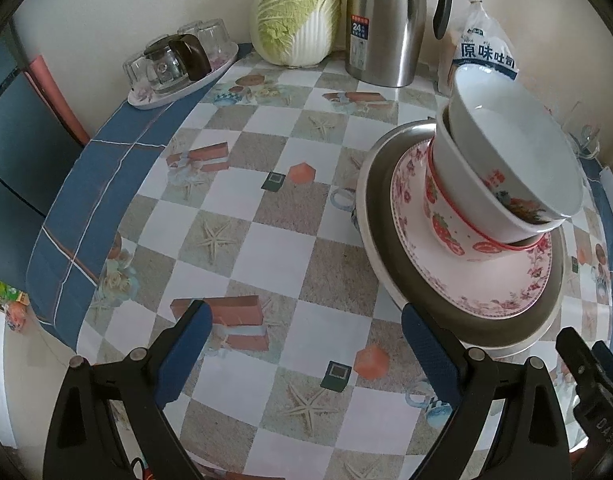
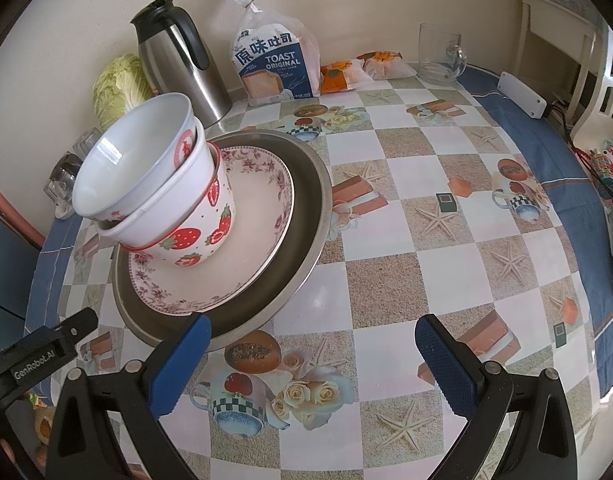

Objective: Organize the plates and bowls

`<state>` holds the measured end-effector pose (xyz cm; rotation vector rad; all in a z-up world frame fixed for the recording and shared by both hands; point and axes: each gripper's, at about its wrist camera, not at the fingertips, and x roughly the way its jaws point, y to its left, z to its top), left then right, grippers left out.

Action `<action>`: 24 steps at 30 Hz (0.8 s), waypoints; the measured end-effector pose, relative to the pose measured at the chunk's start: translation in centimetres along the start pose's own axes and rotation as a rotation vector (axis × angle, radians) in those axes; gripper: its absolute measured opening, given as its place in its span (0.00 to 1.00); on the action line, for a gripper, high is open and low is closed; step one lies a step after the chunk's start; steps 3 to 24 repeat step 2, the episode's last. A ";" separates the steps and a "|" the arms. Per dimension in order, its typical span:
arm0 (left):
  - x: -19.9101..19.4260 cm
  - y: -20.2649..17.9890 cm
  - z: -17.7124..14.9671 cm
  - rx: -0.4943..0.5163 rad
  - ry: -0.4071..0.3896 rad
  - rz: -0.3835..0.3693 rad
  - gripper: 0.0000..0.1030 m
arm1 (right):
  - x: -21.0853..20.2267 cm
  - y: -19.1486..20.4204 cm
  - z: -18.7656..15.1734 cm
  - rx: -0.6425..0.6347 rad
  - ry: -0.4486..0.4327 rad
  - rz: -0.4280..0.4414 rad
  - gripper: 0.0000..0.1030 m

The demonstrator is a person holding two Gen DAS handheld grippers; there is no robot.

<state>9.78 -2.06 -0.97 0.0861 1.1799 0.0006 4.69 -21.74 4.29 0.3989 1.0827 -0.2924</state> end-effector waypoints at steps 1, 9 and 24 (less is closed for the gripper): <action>0.0 0.1 0.0 -0.004 0.002 -0.003 0.93 | 0.0 0.0 0.0 0.000 0.000 0.000 1.00; 0.1 0.1 0.1 -0.008 0.004 -0.008 0.93 | 0.0 0.0 0.0 0.000 0.000 0.000 1.00; 0.1 0.1 0.1 -0.008 0.004 -0.008 0.93 | 0.0 0.0 0.0 0.000 0.000 0.000 1.00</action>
